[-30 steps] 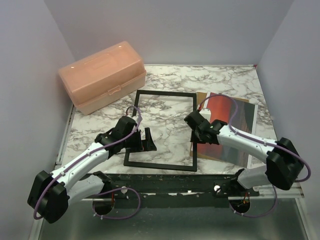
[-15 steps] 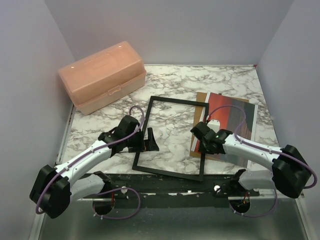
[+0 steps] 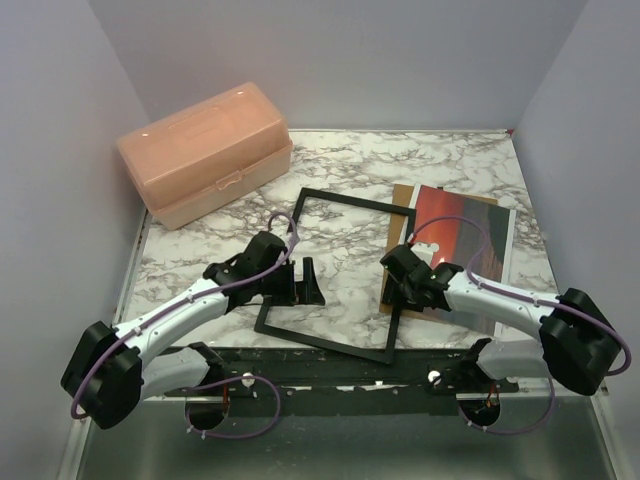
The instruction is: Put the photo into the frame
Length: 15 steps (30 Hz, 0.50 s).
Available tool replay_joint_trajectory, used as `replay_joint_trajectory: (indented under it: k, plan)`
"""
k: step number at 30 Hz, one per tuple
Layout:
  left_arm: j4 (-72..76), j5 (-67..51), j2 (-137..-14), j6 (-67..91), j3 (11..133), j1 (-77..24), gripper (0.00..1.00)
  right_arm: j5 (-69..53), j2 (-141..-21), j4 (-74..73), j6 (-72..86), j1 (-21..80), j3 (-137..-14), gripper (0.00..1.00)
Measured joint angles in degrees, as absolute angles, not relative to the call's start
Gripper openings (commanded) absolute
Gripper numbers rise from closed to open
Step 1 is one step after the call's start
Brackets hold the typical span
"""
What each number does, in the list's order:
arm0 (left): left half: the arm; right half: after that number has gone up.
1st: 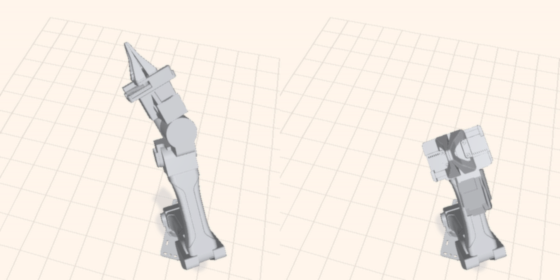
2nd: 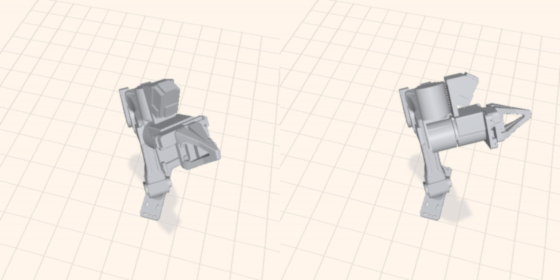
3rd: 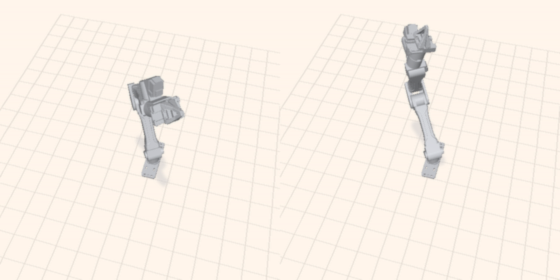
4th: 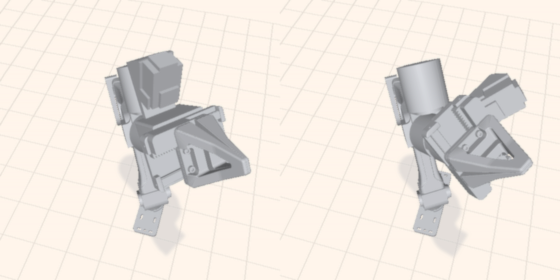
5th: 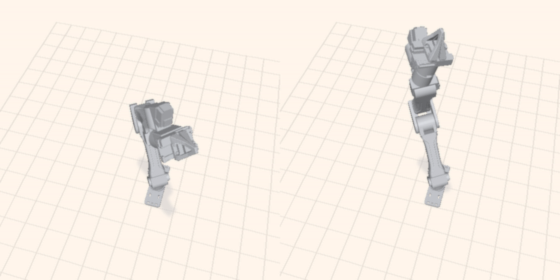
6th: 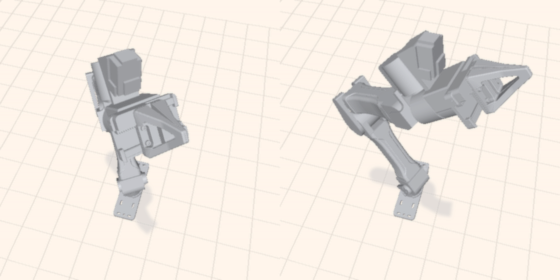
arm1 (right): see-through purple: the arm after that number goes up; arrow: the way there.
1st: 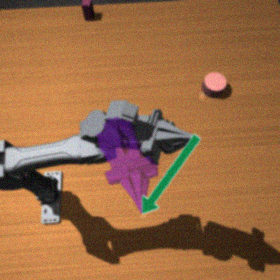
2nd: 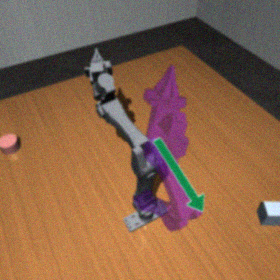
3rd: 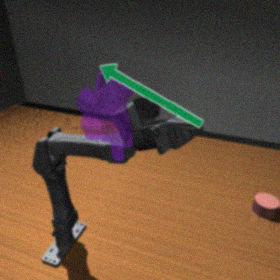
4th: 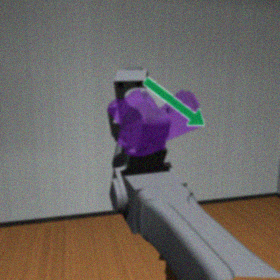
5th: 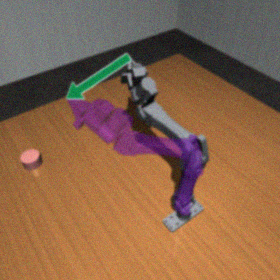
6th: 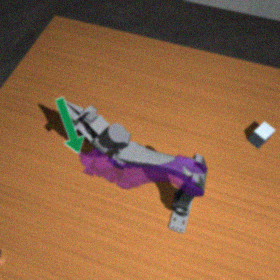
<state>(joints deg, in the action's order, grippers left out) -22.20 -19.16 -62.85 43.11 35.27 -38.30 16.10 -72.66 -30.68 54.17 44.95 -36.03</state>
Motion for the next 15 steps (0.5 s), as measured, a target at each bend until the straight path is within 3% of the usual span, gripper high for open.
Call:
replay_joint_trajectory:
  k: [15]
  plan:
    - [-20.47, -20.73, -67.0, 43.16, 37.6, -41.93, 0.98, -0.21, -79.48, -12.84, 54.57, 44.95, -37.65, 0.56]
